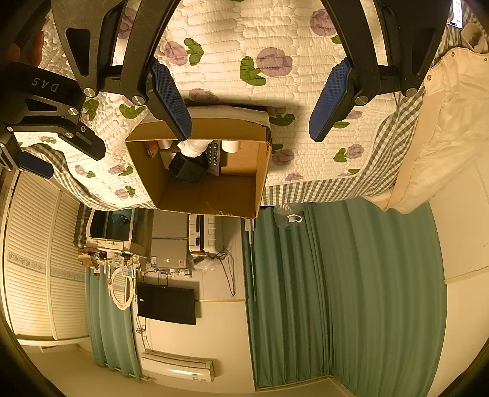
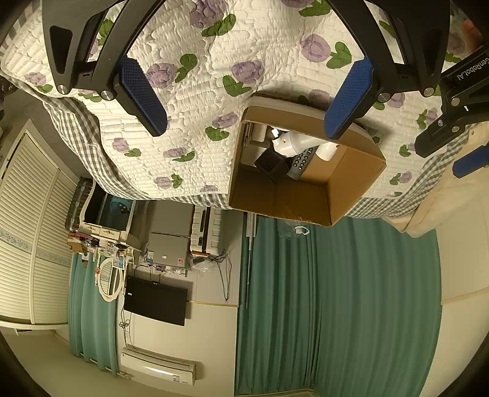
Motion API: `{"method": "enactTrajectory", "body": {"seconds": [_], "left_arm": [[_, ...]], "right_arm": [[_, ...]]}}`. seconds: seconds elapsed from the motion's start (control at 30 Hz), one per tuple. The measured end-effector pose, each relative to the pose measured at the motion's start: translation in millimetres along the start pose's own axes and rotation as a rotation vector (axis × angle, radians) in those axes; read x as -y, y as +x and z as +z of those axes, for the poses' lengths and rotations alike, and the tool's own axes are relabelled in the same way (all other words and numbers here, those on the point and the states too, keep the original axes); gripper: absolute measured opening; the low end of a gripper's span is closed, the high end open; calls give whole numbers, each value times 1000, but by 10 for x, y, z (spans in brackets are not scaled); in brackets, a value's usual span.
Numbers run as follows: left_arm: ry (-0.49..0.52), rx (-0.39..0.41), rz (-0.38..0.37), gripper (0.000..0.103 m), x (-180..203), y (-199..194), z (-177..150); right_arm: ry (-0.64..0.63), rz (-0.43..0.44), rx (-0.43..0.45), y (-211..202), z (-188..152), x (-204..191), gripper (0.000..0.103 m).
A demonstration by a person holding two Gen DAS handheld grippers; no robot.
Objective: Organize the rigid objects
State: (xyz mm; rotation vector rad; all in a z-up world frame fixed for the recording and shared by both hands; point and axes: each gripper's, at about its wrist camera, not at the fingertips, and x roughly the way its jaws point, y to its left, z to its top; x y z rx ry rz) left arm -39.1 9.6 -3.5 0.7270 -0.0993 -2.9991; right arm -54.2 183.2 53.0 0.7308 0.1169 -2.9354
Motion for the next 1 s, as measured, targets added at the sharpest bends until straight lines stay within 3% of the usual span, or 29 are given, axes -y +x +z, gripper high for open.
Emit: {"method": "enactTrajectory", "body": {"seconds": [1.0], "left_arm": [[6, -7, 8, 82, -17, 29, -19]], "right_arm": [[-6, 0, -14, 14, -51, 18, 103]]}}
